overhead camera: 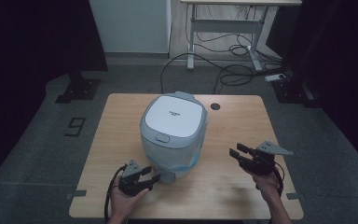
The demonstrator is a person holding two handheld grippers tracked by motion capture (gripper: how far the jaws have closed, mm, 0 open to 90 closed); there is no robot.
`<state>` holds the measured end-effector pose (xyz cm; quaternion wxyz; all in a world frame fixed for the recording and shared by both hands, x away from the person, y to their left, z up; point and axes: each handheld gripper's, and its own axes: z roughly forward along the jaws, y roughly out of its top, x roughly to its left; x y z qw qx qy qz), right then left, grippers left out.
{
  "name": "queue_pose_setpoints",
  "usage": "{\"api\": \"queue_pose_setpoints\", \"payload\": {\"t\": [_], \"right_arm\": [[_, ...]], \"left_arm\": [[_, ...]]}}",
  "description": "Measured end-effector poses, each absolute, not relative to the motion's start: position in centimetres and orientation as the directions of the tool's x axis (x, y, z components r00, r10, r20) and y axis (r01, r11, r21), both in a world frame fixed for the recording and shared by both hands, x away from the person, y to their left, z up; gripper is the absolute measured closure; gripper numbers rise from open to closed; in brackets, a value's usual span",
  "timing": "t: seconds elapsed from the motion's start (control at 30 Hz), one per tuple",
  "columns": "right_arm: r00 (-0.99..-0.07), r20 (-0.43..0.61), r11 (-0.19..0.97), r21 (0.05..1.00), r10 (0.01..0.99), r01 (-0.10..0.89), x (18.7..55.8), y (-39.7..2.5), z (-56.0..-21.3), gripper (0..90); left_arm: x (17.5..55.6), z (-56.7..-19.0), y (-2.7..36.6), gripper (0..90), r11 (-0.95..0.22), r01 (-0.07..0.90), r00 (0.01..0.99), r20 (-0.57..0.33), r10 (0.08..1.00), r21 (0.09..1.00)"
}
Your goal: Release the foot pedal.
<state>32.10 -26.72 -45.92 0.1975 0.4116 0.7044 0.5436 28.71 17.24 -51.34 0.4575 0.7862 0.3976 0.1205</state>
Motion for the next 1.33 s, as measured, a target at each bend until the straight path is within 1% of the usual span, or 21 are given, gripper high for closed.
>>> {"api": "queue_pose_setpoints", "payload": {"t": [0.33, 0.53, 0.87, 1.1, 1.33], "right_arm": [[-0.552, 0.163, 0.092, 0.91, 0.818, 0.405, 31.6, -28.3, -47.7, 53.1], [-0.524, 0.152, 0.116, 0.889, 0.838, 0.444, 31.3, -29.6, -49.5, 52.9], [-0.507, 0.138, 0.155, 0.856, 0.851, 0.493, 31.6, -29.8, -51.5, 52.6], [-0.51, 0.128, 0.173, 0.848, 0.851, 0.501, 31.8, -29.7, -51.9, 51.9], [-0.508, 0.13, 0.168, 0.85, 0.852, 0.499, 31.8, -29.8, -51.8, 51.7]], "left_arm": [[28.8, -51.4, 17.8, 45.8, -0.254, 0.523, 0.643, -0.181, 0.744, 0.813], [28.8, -51.6, 18.0, 45.9, -0.26, 0.529, 0.64, -0.179, 0.747, 0.808], [29.0, -51.9, 18.5, 46.0, -0.267, 0.541, 0.635, -0.179, 0.752, 0.798], [29.0, -51.9, 18.6, 45.9, -0.267, 0.543, 0.632, -0.178, 0.754, 0.796], [29.0, -52.0, 18.6, 45.9, -0.27, 0.544, 0.633, -0.178, 0.753, 0.794]]}}
